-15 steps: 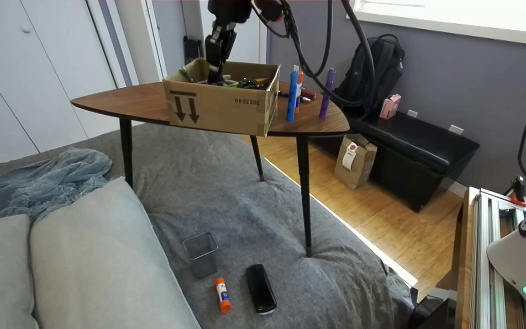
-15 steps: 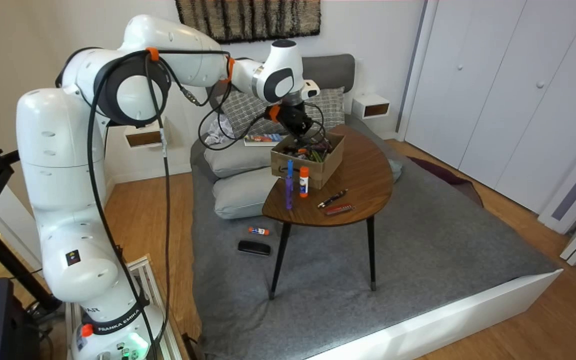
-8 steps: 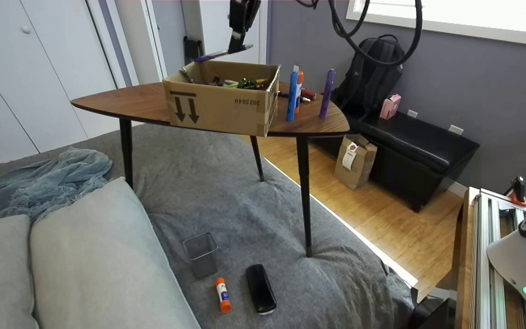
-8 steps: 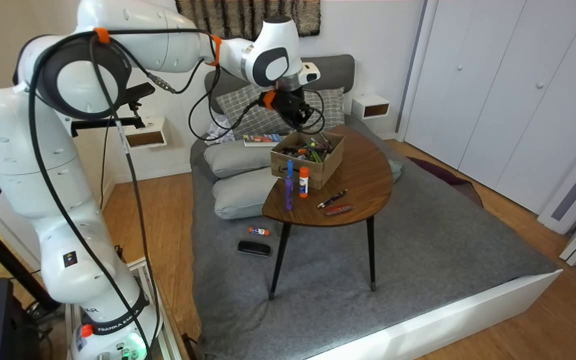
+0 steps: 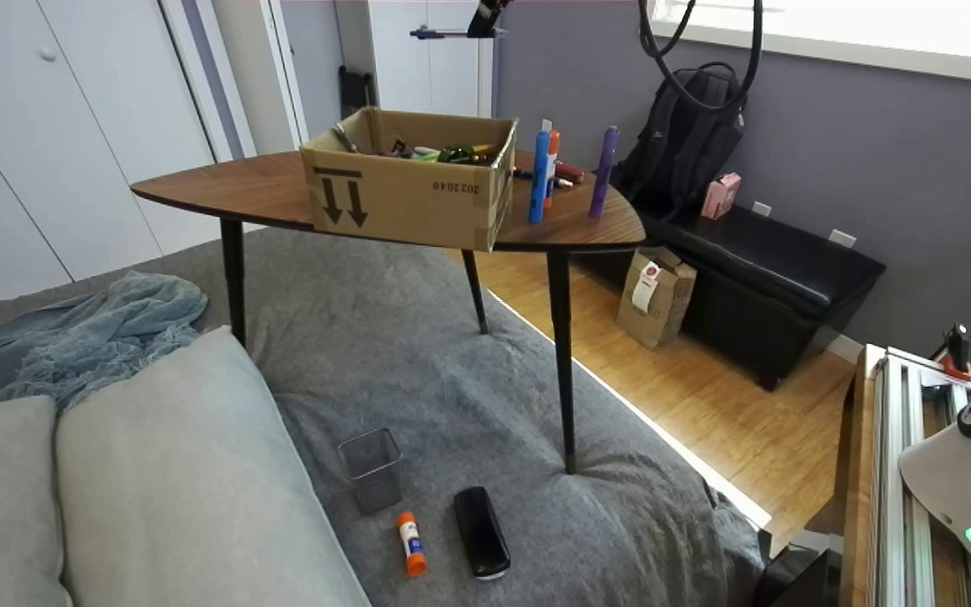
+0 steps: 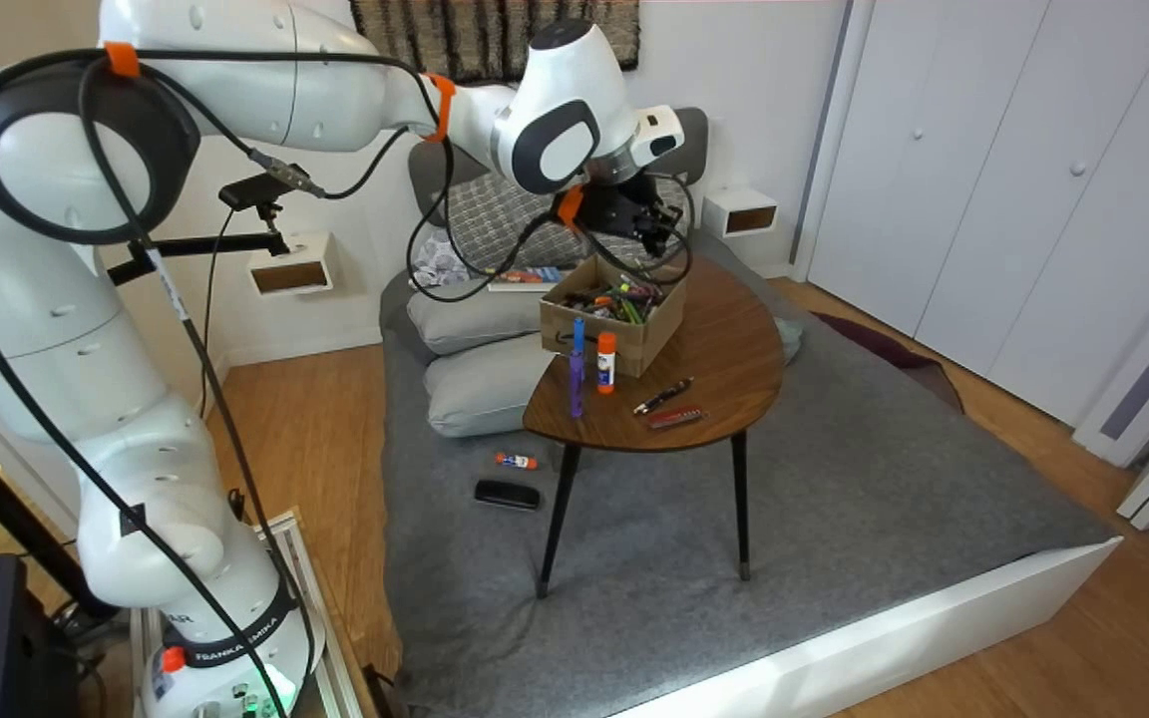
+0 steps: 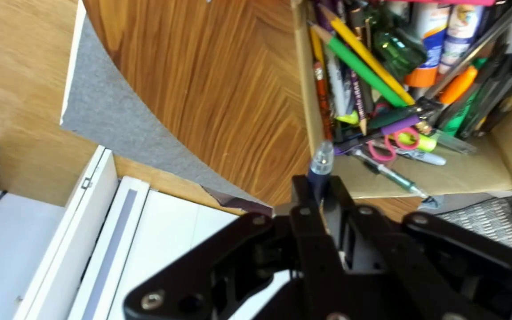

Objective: Remove a clear pen with some purple from the cardboard box and put it on the table

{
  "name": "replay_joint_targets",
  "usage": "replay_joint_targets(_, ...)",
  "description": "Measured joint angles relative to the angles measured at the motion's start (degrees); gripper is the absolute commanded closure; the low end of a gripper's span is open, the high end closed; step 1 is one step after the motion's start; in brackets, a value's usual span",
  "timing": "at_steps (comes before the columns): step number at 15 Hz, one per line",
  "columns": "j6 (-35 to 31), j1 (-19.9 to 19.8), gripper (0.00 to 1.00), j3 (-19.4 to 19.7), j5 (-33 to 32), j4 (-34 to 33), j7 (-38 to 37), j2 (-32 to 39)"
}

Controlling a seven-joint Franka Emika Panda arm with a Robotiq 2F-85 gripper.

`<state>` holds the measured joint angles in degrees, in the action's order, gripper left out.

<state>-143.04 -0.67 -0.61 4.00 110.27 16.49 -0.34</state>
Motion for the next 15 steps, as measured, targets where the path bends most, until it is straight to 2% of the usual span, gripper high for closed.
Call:
replay_joint_targets(5,-7.2,-1.4,0.97,2.8,2.4,3.0,6.5,0.7)
replay_joint_targets(15,-11.4,-2.9,0.97,3.3,10.2,3.4,19.2,9.3)
